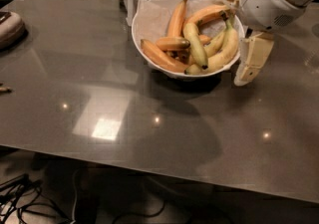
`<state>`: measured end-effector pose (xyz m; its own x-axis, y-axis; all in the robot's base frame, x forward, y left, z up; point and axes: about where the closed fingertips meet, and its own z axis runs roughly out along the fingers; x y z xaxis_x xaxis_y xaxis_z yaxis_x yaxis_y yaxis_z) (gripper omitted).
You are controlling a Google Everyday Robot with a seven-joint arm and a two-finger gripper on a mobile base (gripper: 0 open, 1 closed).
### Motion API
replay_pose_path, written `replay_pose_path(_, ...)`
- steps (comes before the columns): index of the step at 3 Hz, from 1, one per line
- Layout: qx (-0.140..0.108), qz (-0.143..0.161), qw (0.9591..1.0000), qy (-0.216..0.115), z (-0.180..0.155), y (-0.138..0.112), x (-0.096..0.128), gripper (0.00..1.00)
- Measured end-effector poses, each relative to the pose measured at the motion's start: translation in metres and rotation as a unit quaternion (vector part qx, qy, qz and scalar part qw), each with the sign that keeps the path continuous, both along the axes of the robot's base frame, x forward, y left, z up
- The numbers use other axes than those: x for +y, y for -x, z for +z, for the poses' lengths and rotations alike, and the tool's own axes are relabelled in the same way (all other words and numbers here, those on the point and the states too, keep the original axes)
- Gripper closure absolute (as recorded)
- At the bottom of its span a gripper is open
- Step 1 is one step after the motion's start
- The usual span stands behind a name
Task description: Pick banana from white bowl
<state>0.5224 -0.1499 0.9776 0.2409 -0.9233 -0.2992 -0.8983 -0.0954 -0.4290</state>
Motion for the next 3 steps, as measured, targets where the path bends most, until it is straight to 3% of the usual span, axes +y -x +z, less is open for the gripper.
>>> replay_pose_path(1, 0.002, 0.000, 1.0000, 0.003, -0.001, 0.001, -0.001, 0.00)
replay_pose_path(2, -0.015, 0.015, 0.9998, 0.000, -0.003, -0.002, 0.001, 0.00)
replay_pose_path(3, -0.073, 0.058, 0.9957, -0.004, -0.003, -0.020, 0.009, 0.00)
